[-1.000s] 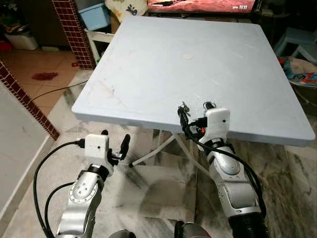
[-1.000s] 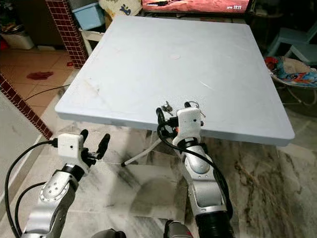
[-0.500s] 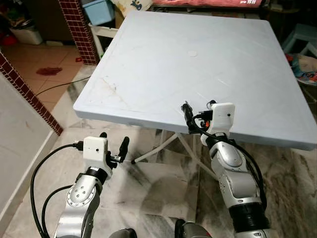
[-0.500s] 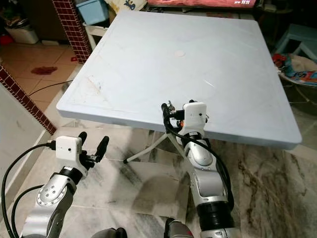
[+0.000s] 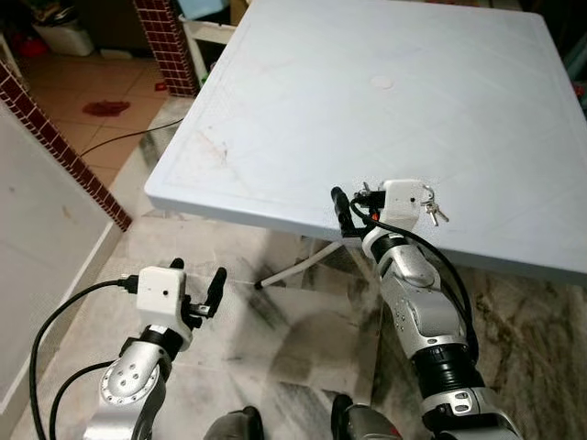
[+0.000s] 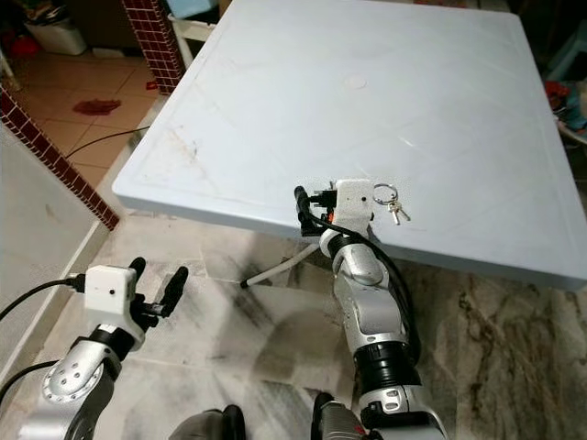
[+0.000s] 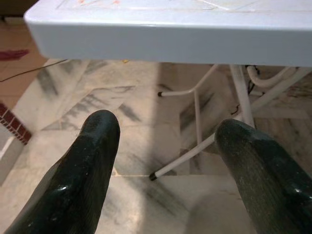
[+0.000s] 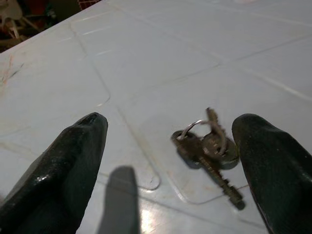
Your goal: Hang keys on a hook
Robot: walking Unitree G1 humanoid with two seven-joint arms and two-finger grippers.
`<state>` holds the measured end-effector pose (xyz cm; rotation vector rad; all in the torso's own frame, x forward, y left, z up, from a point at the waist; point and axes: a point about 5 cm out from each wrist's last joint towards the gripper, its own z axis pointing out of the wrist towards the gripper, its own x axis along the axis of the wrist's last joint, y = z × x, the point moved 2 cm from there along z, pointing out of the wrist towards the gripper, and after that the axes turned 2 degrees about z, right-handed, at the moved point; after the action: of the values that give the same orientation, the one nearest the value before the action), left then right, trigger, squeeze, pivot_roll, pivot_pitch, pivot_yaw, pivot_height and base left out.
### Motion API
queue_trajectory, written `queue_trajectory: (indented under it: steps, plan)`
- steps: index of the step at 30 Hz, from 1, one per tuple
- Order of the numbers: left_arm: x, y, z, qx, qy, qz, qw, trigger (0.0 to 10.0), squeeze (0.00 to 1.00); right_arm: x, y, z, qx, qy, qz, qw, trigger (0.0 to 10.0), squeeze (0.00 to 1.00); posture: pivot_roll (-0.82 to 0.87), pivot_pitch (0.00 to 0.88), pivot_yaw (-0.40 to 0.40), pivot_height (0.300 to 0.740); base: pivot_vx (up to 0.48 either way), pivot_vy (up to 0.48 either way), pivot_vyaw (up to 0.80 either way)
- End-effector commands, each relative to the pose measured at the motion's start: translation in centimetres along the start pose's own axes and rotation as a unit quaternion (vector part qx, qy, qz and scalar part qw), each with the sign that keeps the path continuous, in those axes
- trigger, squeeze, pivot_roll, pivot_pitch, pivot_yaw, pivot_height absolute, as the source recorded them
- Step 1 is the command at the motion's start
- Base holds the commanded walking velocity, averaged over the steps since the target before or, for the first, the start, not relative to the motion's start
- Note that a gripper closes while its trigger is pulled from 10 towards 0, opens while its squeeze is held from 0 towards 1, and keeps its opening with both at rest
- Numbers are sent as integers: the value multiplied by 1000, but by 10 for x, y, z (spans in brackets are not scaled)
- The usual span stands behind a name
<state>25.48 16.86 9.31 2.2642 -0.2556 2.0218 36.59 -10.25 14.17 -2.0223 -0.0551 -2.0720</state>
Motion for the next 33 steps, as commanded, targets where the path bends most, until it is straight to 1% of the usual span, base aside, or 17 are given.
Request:
queue_trajectory:
  steps: [1, 2, 4, 8, 9, 10, 11, 12, 19, 23, 29, 33]
  plan:
    - [0, -3, -4, 3, -7, 5, 1000, 10000, 0, -8, -3, -2, 4, -12, 3, 1000, 10000, 0, 81, 263, 66, 740, 0, 0, 0]
    - [0, -3, -4, 3, -7, 5, 1000, 10000, 0, -8, -3, -2, 4, -12, 3, 1000, 10000, 0, 81, 263, 66, 740, 0, 0, 0]
    - [1, -2, -2, 3, -7, 4, 1000, 10000, 0, -14, -1, -3, 0, -22, 17, 1000, 10000, 0, 79, 262, 68, 740, 0, 0, 0]
    - [2, 0, -1, 0, -7, 4, 1000, 10000, 0, -14, 0, -2, -3, -22, 15, 1000, 10000, 0, 75, 262, 69, 740, 0, 0, 0]
    - [2, -1, -1, 0, -8, 4, 1000, 10000, 0, -14, 0, -1, -1, -22, 17, 1000, 8745, 0, 73, 262, 70, 740, 0, 0, 0]
    - [2, -1, 0, -1, -8, 4, 1000, 10000, 0, -13, 1, -1, -1, -21, 16, 1000, 2706, 0, 71, 262, 71, 740, 0, 0, 0]
    - [2, -1, 0, -1, -8, 4, 1000, 10000, 0, -13, 2, 0, -1, -20, 18, 1000, 824, 0, 71, 261, 71, 740, 0, 0, 0]
    - [2, 0, 0, -2, -9, 4, 1000, 10000, 0, -12, 4, 0, -3, -18, 22, 1000, 0, 0, 70, 262, 72, 740, 0, 0, 0]
    - [3, 0, 0, -4, -9, 5, 1000, 10000, 0, -13, 11, 0, -13, -15, 12, 1000, 0, 0, 70, 260, 77, 740, 0, 0, 0]
    - [3, 0, 1, -4, -10, 5, 1000, 10000, 0, -8, 15, 0, -24, 6, -4, 1000, 0, 0, 71, 261, 78, 740, 0, 0, 0]
    - [3, 1, 2, -6, -11, 5, 1000, 10000, 0, -7, 12, 3, -14, 6, 6, 1000, 0, 0, 69, 258, 78, 740, 0, 0, 0]
    - [3, 1, 3, -6, -11, 5, 1000, 10000, 0, -5, 9, 5, -2, 15, 17, 1000, 0, 0, 69, 257, 79, 740, 0, 0, 0]
